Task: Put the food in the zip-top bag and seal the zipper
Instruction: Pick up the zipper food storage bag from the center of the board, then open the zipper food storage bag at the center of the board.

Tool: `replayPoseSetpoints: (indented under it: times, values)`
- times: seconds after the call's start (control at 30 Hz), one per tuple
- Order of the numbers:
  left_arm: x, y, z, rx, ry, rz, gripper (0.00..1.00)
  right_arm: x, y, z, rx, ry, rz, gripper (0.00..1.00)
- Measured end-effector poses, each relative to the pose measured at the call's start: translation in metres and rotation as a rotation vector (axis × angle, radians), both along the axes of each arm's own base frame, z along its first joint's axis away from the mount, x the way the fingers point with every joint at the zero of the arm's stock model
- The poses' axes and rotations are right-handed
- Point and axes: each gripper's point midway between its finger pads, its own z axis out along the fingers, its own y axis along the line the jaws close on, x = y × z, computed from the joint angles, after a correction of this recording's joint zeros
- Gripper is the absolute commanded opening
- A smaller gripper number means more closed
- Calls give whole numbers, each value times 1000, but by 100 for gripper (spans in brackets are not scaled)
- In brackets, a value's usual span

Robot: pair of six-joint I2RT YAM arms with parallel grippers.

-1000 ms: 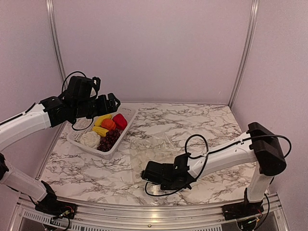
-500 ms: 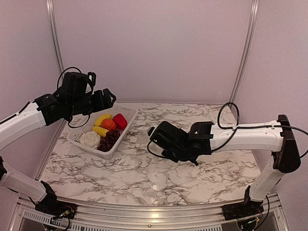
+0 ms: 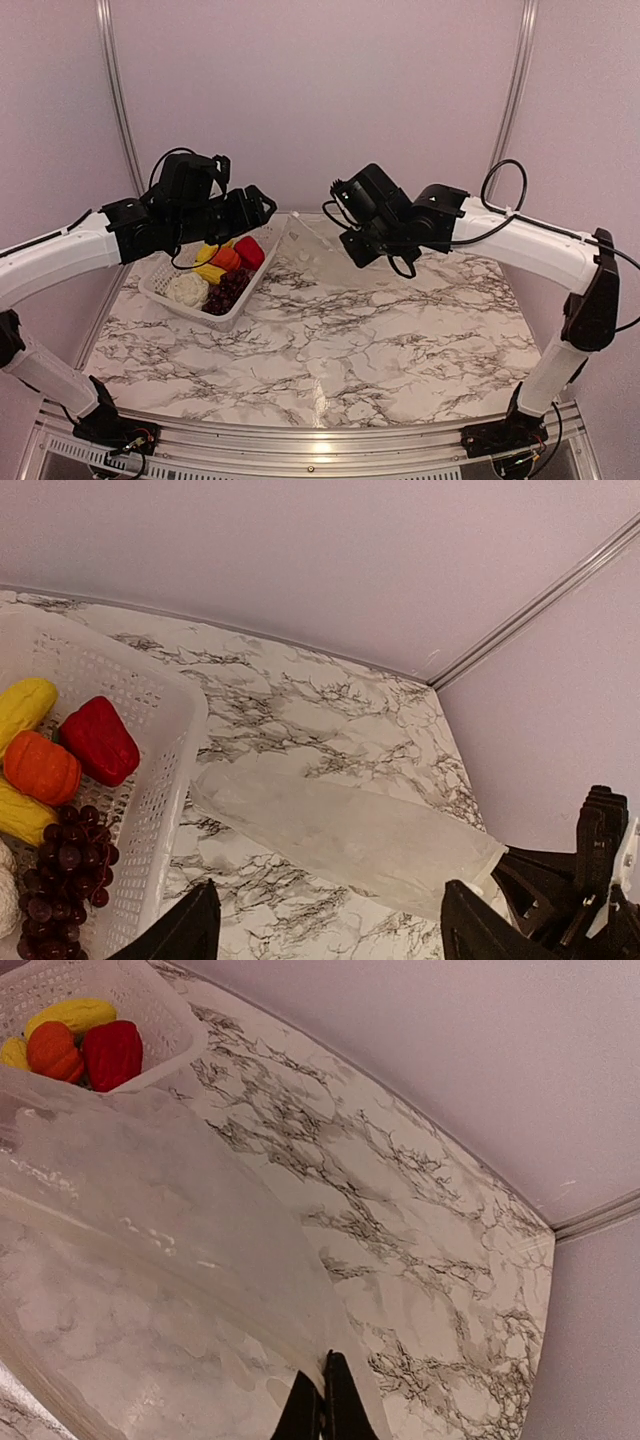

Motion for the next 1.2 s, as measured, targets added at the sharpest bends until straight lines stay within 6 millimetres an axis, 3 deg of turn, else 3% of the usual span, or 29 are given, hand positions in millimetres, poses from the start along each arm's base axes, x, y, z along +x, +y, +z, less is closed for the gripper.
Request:
replayPoseSetpoints:
  times: [0.17, 0.27, 0.4, 0.5, 0.57, 0.63, 0.7, 0.83, 0.97, 1.07, 1.2]
  values:
    - [2, -29, -7, -26, 13, -36, 77, 23, -10, 24, 79, -19, -90, 0]
    - [7, -41, -8, -33, 19, -52, 77, 46, -41, 32, 107, -24, -194, 0]
    - [11, -49, -1, -48, 11, -69, 77, 78, -101, 35, 134, -33, -366, 0]
    - [11, -51, 6, -57, 0, -73, 77, 88, -134, 42, 157, -46, -456, 0]
    - [11, -52, 9, -60, -3, -79, 77, 90, -145, 45, 179, -50, -481, 0]
    - [10, -53, 8, -60, 1, -87, 77, 88, -137, 39, 220, -21, -455, 0]
    - [9, -53, 6, -56, 7, -94, 75, 83, -118, 20, 282, 46, -393, 0]
    - [8, -57, -3, -40, 29, -114, 72, 64, -69, -50, 375, 272, -254, 0]
    - [11, -66, -20, -1, 81, -130, 69, 44, -27, -102, 412, 452, -162, 0]
    - [14, -73, -37, 21, 119, -141, 65, 32, 1, -109, 456, 508, -95, 0]
    - [15, -83, -64, 52, 183, -165, 62, 30, 20, -96, 525, 517, -45, 0]
